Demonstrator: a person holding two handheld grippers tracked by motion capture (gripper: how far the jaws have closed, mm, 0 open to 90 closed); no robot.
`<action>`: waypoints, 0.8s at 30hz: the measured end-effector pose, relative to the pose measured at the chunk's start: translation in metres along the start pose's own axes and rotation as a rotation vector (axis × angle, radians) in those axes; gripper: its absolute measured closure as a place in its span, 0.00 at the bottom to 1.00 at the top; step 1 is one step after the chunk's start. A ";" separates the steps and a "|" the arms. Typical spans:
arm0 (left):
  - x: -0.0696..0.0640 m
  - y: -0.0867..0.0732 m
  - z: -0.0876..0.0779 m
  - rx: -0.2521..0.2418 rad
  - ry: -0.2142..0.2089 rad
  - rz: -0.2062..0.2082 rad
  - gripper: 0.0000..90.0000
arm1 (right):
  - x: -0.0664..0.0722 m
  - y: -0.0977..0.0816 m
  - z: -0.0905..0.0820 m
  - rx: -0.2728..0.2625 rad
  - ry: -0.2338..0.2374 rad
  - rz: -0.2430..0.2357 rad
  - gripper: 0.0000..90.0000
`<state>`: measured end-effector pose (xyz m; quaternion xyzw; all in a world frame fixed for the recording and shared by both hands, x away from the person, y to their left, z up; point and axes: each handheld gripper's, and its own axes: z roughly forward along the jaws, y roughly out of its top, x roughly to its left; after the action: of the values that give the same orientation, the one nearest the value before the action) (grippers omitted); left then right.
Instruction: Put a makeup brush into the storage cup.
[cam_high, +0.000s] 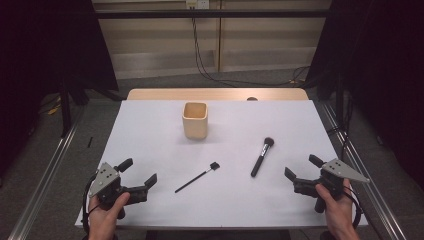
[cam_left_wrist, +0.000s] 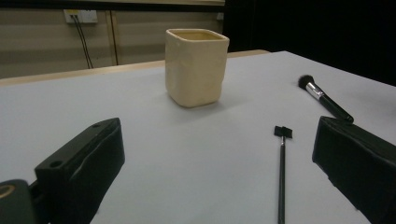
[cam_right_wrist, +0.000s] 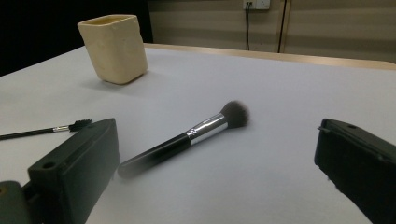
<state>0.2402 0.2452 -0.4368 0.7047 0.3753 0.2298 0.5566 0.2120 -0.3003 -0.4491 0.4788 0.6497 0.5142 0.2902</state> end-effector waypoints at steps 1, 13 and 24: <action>0.000 0.000 0.001 0.003 0.002 0.000 0.03 | -0.001 0.000 0.000 0.003 -0.001 0.003 0.00; -0.014 0.001 0.012 0.038 -0.040 0.031 0.04 | -0.001 -0.001 0.002 0.006 -0.006 0.001 0.00; -0.023 0.016 0.029 0.064 -0.067 0.070 0.04 | 0.009 0.000 0.005 0.002 0.032 -0.023 0.00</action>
<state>0.2519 0.2083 -0.4270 0.7420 0.3391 0.2134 0.5376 0.2133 -0.2900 -0.4495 0.4632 0.6602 0.5179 0.2853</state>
